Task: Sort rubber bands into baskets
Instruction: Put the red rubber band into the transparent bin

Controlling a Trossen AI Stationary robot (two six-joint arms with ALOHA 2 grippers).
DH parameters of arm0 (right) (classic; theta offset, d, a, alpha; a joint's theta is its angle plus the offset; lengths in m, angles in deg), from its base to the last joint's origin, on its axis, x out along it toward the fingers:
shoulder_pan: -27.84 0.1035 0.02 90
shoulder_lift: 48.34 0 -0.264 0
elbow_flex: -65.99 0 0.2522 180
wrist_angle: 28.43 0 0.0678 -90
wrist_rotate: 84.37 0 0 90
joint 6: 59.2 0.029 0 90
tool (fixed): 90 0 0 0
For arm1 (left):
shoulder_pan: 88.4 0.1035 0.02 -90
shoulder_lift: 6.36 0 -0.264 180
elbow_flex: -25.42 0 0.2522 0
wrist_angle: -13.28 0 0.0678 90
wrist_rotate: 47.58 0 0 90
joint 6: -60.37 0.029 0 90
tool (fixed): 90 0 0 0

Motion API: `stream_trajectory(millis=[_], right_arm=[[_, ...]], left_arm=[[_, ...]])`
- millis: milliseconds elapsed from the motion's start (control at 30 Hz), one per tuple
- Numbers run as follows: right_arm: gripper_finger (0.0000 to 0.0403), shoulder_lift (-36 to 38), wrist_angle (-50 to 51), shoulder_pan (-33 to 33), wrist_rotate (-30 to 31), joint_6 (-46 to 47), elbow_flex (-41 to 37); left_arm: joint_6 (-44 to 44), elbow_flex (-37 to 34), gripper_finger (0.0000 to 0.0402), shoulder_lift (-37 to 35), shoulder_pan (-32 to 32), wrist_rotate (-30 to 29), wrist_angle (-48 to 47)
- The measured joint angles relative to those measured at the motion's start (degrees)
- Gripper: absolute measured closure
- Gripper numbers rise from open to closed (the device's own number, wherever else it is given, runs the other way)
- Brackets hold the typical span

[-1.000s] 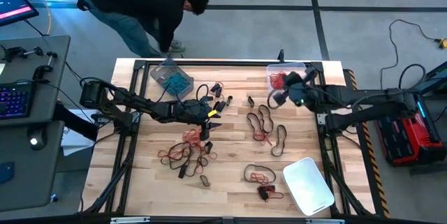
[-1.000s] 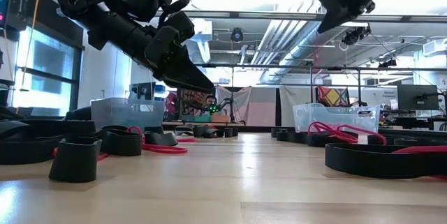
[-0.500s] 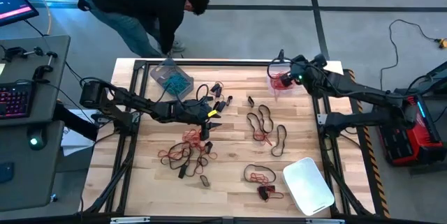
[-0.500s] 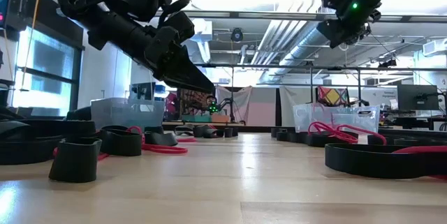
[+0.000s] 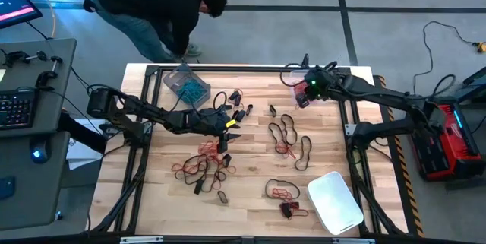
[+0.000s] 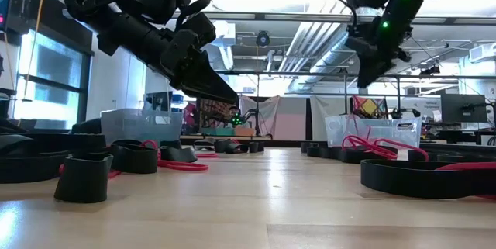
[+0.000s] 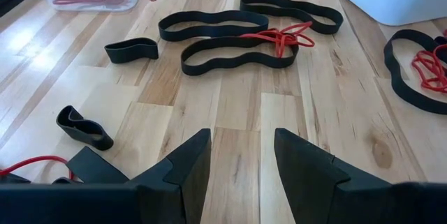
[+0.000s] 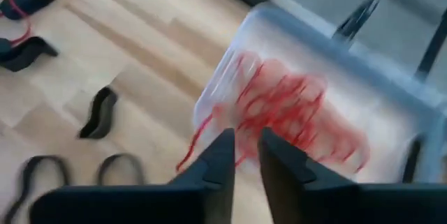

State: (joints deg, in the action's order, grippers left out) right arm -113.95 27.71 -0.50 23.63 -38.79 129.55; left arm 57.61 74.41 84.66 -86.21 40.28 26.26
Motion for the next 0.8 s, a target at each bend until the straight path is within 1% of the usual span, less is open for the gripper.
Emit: stream_trajectory(millis=[100,167,233,300,533,700,800], right_arm=[[0.0299,-1.9,1.8,1.6,-1.4,7.4,0.0],[0.0274,-3.5,2.0,3.0,-1.5,10.2,0.0],[0.0254,-5.4,1.9,4.7,-1.5,12.6,0.0],[0.0243,-7.6,1.9,6.3,-1.2,14.8,0.0],[0.0238,-14.1,1.4,10.5,4.1,21.3,0.0],[0.0240,-17.7,-1.6,10.7,4.5,21.8,0.0],[0.0256,-20.2,-2.5,10.2,4.5,21.8,0.0]], left_arm=[[0.0,0.0,0.0250,0.0,0.0,0.0,0.0],[0.0,0.0,0.0250,0.0,0.0,0.0,0.0],[0.0,0.0,0.0250,0.0,0.0,0.0,0.0],[0.0,0.0,0.0250,0.0,0.0,0.0,-0.1],[0.0,0.0,0.0250,0.0,0.0,0.0,-0.4],[0.0,0.0,0.0250,0.0,0.0,0.0,-0.4],[0.0,0.0,0.0250,0.0,0.0,0.0,-0.4]])
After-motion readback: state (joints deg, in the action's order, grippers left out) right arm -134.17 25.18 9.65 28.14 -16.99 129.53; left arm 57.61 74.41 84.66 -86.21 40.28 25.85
